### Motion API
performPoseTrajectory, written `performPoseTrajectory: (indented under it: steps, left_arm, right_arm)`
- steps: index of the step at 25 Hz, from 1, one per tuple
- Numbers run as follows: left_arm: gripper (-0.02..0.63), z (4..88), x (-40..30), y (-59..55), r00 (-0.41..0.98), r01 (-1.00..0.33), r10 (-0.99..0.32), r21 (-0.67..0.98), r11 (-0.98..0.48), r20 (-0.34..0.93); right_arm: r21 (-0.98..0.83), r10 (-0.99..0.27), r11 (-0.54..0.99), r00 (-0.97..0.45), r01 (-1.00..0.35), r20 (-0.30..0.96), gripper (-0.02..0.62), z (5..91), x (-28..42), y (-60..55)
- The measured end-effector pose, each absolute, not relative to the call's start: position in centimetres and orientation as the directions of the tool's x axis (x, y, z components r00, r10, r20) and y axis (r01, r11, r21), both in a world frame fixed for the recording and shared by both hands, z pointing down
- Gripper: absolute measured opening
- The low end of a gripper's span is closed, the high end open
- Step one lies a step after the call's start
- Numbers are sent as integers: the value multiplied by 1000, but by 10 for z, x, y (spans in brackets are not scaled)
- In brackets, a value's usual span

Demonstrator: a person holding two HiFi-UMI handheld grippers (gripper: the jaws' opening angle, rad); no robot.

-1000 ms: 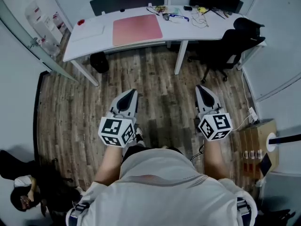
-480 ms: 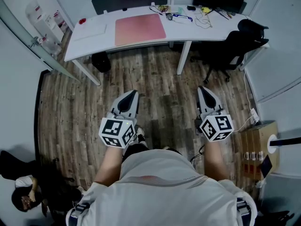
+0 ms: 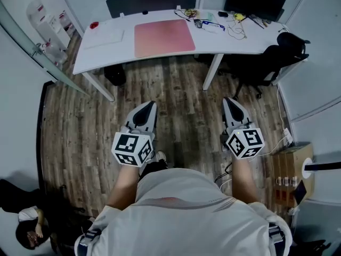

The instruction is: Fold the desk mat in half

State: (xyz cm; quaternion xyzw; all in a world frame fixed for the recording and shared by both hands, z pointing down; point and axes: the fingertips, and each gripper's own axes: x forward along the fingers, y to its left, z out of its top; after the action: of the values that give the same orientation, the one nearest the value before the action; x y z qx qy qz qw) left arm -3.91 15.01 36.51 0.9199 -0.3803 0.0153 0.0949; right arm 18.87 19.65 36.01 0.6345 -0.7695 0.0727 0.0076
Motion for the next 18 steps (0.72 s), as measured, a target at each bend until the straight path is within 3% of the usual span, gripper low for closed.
performPoseTrajectory:
  steps: [18]
  left_arm:
    - [12,378,-106,-7,697,-716,-706,177,-675,128]
  right_arm:
    - [-91,-953,230,-243,-969,182,52,378,122,29]
